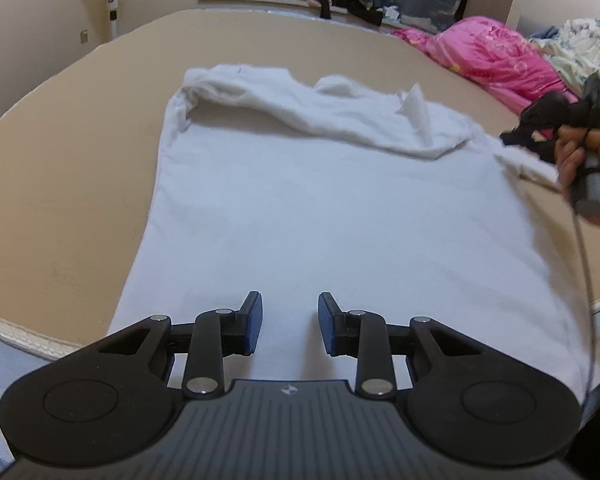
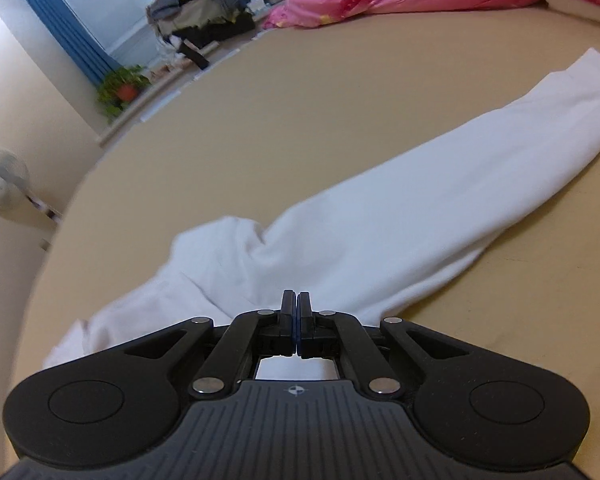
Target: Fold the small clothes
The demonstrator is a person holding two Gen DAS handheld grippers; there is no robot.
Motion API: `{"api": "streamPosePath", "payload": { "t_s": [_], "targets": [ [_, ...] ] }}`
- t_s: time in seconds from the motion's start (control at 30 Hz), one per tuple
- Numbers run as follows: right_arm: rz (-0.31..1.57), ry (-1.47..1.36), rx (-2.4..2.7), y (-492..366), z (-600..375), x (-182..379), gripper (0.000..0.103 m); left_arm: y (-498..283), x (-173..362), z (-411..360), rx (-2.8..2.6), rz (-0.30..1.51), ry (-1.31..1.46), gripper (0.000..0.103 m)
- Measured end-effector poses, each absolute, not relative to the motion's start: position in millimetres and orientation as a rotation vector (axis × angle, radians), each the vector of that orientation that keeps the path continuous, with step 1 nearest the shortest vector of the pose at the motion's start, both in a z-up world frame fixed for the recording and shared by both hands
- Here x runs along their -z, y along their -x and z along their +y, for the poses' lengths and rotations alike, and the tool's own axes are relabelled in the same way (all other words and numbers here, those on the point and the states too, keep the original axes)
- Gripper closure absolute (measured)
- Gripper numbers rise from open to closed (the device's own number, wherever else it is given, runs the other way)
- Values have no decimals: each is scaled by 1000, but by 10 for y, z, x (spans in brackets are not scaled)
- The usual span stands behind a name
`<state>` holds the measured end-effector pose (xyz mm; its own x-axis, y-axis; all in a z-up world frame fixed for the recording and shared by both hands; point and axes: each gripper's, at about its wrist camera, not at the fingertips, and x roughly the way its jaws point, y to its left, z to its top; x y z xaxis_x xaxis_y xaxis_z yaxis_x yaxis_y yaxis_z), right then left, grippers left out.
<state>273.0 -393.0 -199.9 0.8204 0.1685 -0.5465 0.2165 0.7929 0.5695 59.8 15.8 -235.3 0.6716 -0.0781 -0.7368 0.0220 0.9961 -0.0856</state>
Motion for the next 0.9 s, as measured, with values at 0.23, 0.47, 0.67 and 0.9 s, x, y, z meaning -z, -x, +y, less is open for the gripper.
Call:
{"api": "streamPosePath", "payload": {
  "t_s": [0.23, 0.47, 0.67, 0.9],
  "targets": [
    [739, -786, -159, -2939, -3821, 2149, 81, -581, 2479, 160, 81, 818, 31, 69],
    [733, -792, -146, -3101, -3666, 2181, 95, -568, 2491, 117, 86, 813, -7, 69],
    [371, -764, -52, -2771, -3907, 1614, 100, -597, 2524, 92, 88, 815, -32, 68],
    [675, -895, 179, -2835, -4308, 2176, 94, -606, 2548, 31, 81, 813, -54, 68]
  ]
}}
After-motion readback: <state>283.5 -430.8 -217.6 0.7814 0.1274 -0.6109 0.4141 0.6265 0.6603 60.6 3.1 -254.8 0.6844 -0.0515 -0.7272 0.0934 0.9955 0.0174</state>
